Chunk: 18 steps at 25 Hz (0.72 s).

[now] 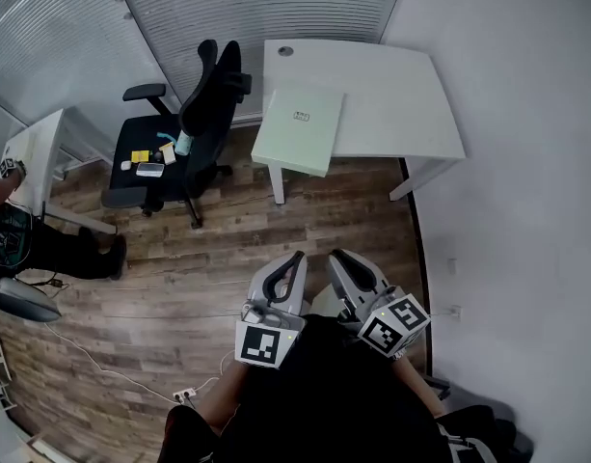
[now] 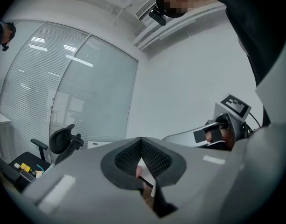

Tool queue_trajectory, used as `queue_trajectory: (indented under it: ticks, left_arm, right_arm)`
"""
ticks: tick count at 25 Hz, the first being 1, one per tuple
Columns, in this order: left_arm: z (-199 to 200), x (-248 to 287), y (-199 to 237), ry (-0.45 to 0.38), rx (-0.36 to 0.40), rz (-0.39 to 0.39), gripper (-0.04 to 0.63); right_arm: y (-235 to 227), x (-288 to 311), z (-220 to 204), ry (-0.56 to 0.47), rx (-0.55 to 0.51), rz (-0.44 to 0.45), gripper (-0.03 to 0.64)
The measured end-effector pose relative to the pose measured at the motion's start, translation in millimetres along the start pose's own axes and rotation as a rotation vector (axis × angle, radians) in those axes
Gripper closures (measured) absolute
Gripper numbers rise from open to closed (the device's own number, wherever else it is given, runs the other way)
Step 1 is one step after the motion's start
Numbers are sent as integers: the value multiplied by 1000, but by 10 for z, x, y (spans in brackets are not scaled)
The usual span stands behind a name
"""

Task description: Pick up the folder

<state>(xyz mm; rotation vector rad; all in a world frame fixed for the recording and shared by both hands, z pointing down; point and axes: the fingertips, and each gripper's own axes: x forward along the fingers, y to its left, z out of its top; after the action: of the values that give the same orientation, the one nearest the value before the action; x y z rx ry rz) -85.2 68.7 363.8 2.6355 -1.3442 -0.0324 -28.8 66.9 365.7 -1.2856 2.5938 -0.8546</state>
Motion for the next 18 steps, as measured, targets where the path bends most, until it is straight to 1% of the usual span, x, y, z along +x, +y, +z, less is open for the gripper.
queue_trajectory:
  ticks: [6,10,14,18]
  left_arm:
    - [-106,105,73,26,-14,-12,591]
    - [-132,192,119,37,-13,-6,591]
    - [-135,274,221,49,-3,10,591]
    - [-138,448,316,63,0,25,591]
  right_arm:
    - [-195,111,-64,28,63,-28,574]
    - [-346,191,-71,27,111,-38,569]
    - [-425,317,-17,54,116,-25,560]
    - [-627,480,43,104,119,6,546]
